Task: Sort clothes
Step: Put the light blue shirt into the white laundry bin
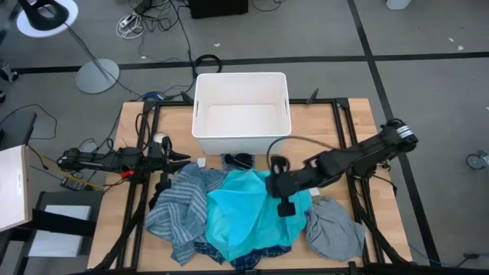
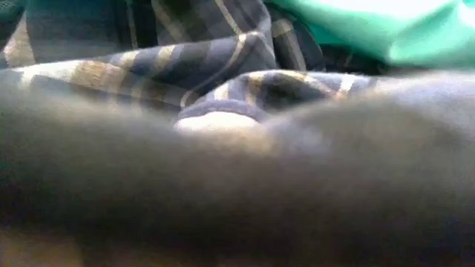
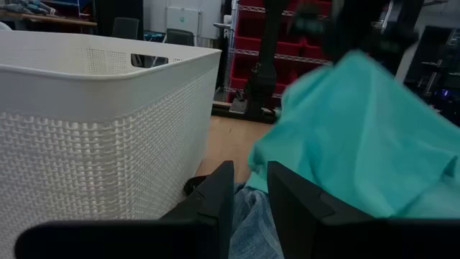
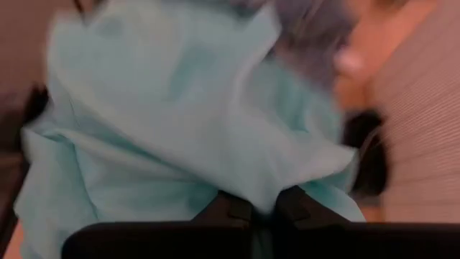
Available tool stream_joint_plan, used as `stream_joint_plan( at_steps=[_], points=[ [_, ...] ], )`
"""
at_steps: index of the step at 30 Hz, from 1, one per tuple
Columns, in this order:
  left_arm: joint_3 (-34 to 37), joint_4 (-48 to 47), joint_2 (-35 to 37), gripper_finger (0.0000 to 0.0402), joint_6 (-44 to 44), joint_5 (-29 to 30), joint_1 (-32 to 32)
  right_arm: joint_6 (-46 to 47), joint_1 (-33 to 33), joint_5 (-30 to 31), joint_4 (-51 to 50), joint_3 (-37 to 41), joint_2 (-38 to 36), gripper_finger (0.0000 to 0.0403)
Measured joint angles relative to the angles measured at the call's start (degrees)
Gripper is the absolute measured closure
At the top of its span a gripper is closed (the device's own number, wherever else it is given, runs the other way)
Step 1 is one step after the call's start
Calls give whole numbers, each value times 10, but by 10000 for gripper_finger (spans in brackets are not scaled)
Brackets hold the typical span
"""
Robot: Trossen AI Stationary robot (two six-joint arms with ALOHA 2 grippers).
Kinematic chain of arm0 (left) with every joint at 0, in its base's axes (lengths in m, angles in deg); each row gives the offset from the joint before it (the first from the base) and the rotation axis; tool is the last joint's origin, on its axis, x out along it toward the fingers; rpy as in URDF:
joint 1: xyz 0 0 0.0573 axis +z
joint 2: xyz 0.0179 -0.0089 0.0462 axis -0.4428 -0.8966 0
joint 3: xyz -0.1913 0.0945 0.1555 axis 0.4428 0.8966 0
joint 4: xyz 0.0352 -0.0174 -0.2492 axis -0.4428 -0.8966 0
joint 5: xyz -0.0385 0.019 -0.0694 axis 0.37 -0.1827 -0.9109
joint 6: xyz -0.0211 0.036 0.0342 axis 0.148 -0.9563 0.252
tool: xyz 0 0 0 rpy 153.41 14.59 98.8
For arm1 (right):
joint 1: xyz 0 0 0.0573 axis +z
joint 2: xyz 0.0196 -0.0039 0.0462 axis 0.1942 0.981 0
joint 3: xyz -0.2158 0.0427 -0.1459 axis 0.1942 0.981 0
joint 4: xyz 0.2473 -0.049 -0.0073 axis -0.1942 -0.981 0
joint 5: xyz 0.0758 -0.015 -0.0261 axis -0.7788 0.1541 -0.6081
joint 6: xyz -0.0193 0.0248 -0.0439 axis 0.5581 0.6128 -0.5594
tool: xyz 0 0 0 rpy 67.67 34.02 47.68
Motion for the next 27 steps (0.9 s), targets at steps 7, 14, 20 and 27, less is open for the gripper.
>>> stream_joint_plan(
  at_steps=[7,14,20,27],
  points=[
    [0,0,0,312,0,0,0,-61,-21,75,14,-65,-51,398],
    [0,0,0,312,0,0,0,-174,-68,86,102,-148,-56,398],
    [0,0,0,312,0,0,0,-266,-125,84,222,-228,-33,398],
    [0,1,0,312,0,0,0,-359,-218,44,430,-284,4,398]
  ],
)
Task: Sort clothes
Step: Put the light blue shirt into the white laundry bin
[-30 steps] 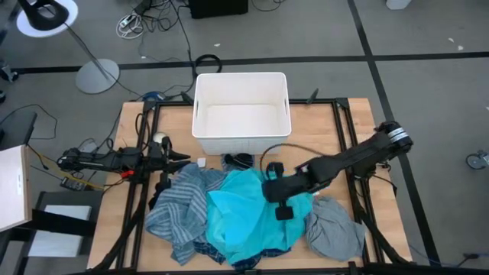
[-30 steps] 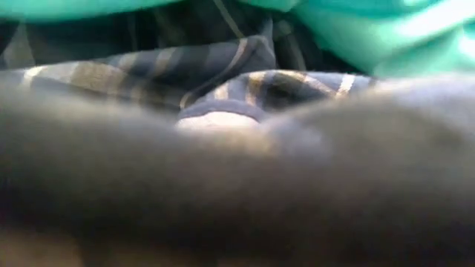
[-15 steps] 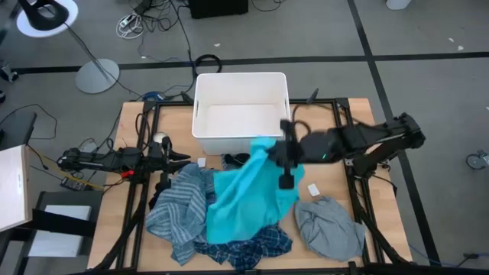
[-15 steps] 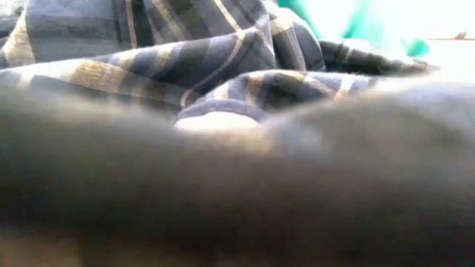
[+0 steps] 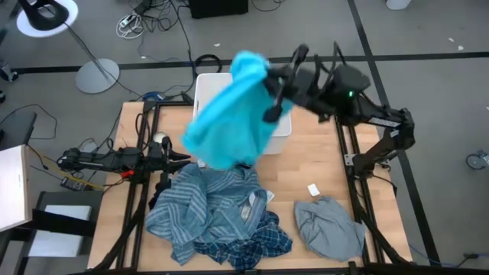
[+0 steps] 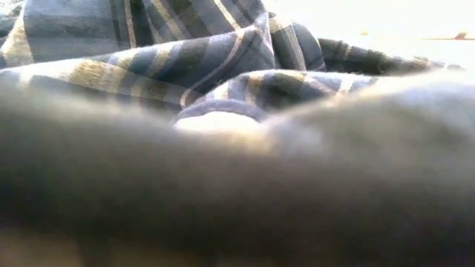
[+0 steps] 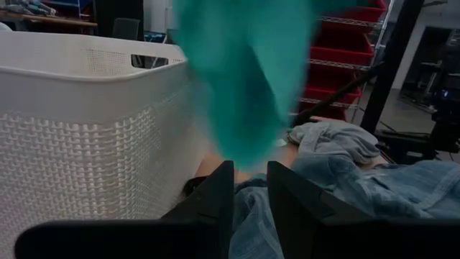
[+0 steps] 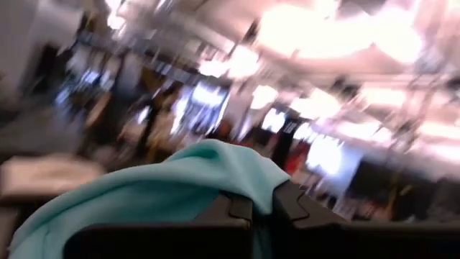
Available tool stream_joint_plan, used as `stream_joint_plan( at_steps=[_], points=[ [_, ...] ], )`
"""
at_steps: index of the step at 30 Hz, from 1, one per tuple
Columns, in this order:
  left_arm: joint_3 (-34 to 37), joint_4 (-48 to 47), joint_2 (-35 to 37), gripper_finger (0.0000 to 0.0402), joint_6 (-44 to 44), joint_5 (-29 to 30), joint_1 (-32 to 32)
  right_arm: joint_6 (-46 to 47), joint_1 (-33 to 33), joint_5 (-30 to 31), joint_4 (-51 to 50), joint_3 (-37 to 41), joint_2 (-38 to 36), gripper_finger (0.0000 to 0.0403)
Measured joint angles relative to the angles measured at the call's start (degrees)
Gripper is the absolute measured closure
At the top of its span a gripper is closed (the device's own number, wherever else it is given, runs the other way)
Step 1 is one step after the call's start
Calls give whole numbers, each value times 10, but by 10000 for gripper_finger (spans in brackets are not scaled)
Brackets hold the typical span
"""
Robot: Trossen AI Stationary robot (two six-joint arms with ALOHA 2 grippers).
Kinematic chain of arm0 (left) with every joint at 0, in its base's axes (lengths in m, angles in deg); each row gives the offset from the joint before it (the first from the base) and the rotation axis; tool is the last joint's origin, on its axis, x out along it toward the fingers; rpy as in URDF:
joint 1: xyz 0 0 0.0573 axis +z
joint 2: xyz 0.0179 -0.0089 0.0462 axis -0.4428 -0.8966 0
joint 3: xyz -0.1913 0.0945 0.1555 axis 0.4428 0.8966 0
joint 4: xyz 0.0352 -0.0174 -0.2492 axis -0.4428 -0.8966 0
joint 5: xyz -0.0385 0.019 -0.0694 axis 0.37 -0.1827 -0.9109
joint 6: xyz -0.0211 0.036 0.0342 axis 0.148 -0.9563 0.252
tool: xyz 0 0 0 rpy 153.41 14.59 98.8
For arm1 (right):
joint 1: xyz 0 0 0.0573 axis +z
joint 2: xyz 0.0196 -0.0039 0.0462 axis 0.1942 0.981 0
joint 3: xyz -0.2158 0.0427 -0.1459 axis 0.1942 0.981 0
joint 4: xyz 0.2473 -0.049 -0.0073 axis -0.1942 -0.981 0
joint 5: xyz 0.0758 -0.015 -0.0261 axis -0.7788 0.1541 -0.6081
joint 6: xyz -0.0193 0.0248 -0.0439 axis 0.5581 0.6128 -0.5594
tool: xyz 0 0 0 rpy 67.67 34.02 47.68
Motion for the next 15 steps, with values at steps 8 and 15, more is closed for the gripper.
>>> stream_joint_plan(
  at_steps=[8,15],
  points=[
    [0,0,0,312,0,0,0,2,-136,-60,129,-14,46,398],
    [0,0,0,312,0,0,0,108,-218,-79,40,-14,81,396]
  ],
)
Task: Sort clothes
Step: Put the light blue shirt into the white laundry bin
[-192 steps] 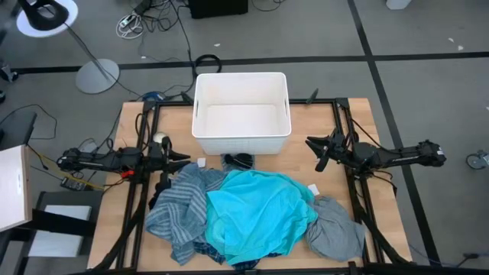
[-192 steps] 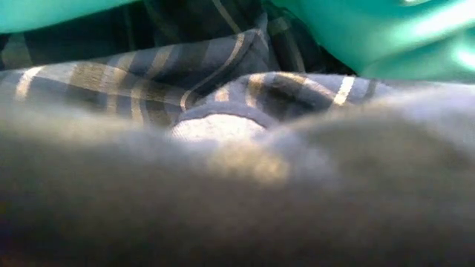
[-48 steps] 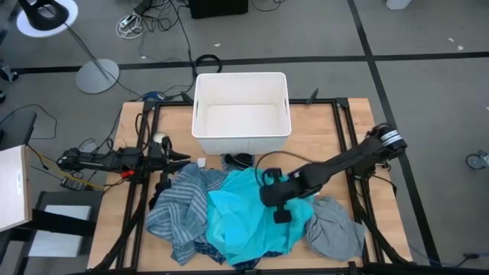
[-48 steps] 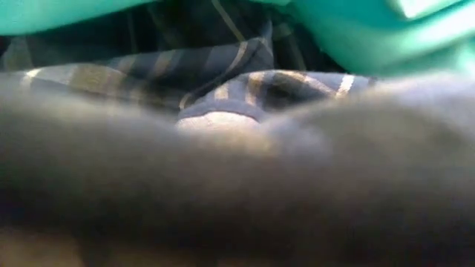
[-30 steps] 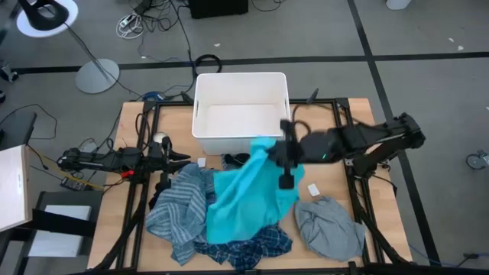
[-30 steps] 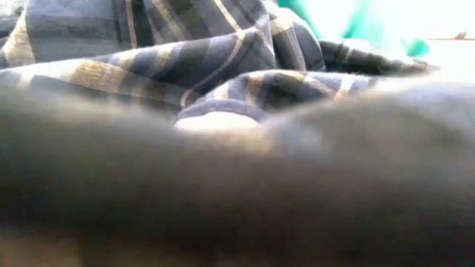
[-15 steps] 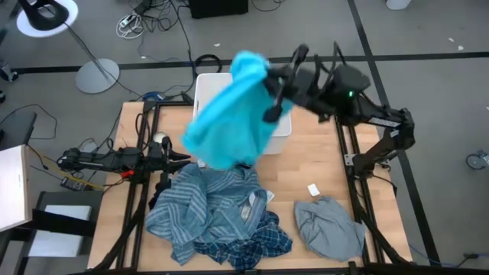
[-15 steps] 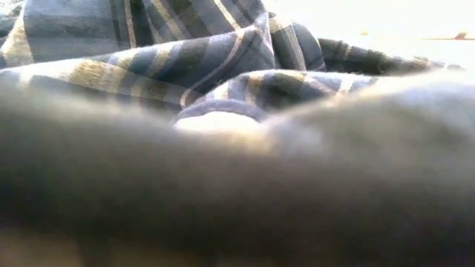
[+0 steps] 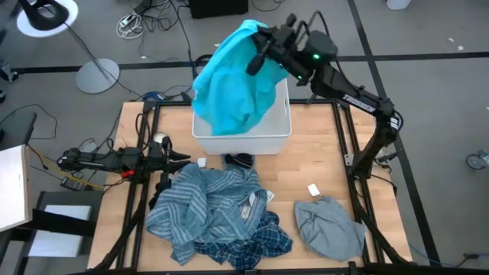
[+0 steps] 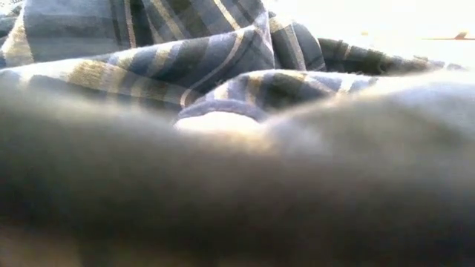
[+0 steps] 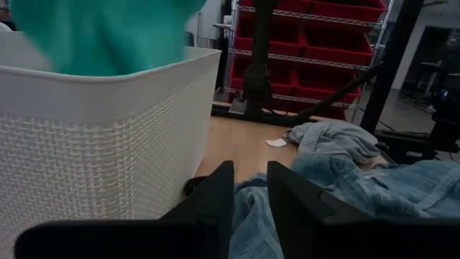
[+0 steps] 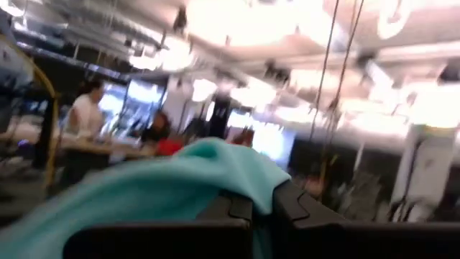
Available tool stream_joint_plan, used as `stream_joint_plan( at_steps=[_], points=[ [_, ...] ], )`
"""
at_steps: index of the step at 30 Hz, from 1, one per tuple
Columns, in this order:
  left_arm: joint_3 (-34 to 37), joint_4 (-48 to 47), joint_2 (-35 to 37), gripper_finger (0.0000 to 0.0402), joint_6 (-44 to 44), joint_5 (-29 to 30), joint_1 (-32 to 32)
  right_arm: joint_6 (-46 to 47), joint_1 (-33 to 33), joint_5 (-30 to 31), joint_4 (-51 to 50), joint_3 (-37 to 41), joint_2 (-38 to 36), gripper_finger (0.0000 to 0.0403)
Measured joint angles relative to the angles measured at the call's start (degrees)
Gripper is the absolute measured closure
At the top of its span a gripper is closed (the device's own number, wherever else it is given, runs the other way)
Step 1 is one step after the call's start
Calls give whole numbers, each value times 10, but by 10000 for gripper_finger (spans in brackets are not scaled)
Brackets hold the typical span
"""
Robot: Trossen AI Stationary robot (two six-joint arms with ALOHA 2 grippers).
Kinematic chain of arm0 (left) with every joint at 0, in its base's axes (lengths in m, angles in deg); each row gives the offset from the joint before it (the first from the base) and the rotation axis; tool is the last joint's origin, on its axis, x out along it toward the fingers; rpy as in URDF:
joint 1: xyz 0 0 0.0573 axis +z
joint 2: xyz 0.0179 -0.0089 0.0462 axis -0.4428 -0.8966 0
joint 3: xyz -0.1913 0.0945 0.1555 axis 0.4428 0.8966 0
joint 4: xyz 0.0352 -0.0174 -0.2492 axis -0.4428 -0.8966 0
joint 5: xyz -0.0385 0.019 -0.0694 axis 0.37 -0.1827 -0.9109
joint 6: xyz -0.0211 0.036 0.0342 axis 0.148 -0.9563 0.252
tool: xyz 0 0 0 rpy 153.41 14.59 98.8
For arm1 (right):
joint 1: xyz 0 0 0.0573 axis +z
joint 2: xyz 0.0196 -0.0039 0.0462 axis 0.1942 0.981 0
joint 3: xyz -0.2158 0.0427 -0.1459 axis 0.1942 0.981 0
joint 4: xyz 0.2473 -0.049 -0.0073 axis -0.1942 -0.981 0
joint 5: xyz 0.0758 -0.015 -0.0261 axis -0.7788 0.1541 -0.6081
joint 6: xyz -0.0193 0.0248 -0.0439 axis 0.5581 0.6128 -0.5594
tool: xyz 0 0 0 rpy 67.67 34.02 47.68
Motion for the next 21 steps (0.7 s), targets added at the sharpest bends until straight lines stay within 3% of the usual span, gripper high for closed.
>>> stream_joint_plan(
  at_steps=[4,11,21],
  points=[
    [0,0,0,312,0,0,0,51,-23,-47,-98,0,20,395],
    [0,0,0,312,0,0,0,93,-31,-63,-348,0,35,379],
    [0,-1,0,312,0,0,0,127,-43,-106,-545,13,49,275]
  ],
)
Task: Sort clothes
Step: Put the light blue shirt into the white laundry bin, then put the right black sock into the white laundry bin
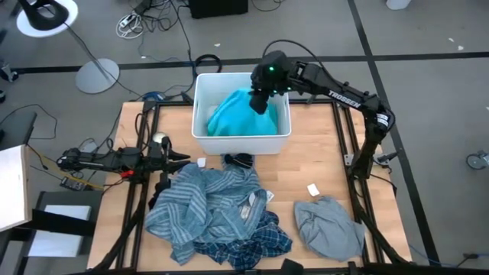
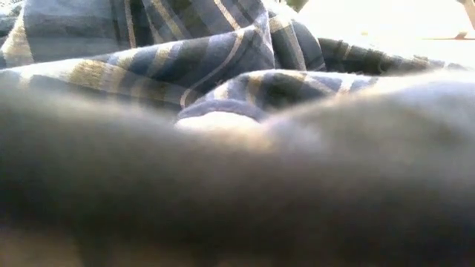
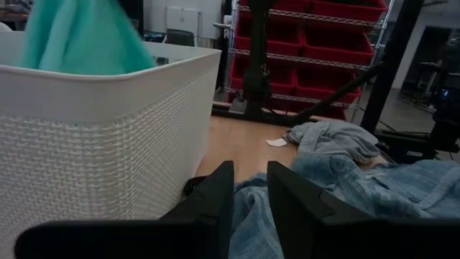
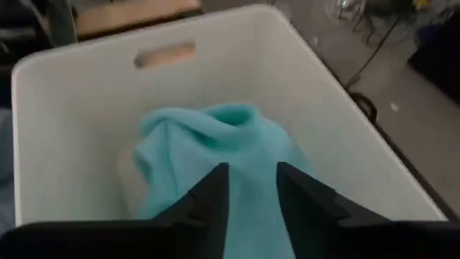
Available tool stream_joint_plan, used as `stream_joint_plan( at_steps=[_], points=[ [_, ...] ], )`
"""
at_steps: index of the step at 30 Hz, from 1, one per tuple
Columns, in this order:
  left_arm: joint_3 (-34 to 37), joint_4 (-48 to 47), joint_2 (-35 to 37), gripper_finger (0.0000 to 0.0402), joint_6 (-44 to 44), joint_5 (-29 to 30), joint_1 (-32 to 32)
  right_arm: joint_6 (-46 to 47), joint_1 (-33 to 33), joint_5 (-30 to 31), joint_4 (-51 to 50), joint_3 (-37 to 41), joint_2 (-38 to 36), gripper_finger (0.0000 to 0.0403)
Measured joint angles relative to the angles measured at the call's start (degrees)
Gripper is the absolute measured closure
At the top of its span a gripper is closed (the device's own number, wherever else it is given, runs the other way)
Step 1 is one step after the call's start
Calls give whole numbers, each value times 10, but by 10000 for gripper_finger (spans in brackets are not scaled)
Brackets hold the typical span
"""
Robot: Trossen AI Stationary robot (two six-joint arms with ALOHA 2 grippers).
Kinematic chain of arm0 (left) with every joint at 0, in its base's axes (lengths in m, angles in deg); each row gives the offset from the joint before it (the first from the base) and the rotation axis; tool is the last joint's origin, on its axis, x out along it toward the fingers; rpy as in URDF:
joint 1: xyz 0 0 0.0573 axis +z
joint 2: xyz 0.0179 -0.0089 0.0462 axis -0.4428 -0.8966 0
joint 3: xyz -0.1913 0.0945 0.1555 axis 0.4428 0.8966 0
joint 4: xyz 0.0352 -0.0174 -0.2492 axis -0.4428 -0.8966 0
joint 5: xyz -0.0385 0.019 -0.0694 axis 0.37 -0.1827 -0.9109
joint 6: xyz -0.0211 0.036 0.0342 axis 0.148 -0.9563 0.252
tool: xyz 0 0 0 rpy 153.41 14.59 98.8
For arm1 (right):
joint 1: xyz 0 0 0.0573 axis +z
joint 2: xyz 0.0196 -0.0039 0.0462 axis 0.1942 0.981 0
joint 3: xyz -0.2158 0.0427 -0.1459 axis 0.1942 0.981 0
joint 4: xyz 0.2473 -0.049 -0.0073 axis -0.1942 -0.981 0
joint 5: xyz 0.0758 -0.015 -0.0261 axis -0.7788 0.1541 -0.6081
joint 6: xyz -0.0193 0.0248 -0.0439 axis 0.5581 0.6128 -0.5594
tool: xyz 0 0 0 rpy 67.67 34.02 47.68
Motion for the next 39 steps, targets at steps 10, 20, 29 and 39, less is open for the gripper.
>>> stream_joint_plan(
  at_steps=[10,20,29,39],
  points=[
    [0,6,0,312,0,0,0,0,18,0,-152,0,-98,210],
    [0,47,0,312,0,0,0,109,100,7,-304,-1,-231,209],
    [-2,91,0,312,33,7,0,272,258,132,-393,7,-306,210],
    [-168,-1,-132,312,32,8,-24,453,436,258,-387,201,-368,211]
  ],
)
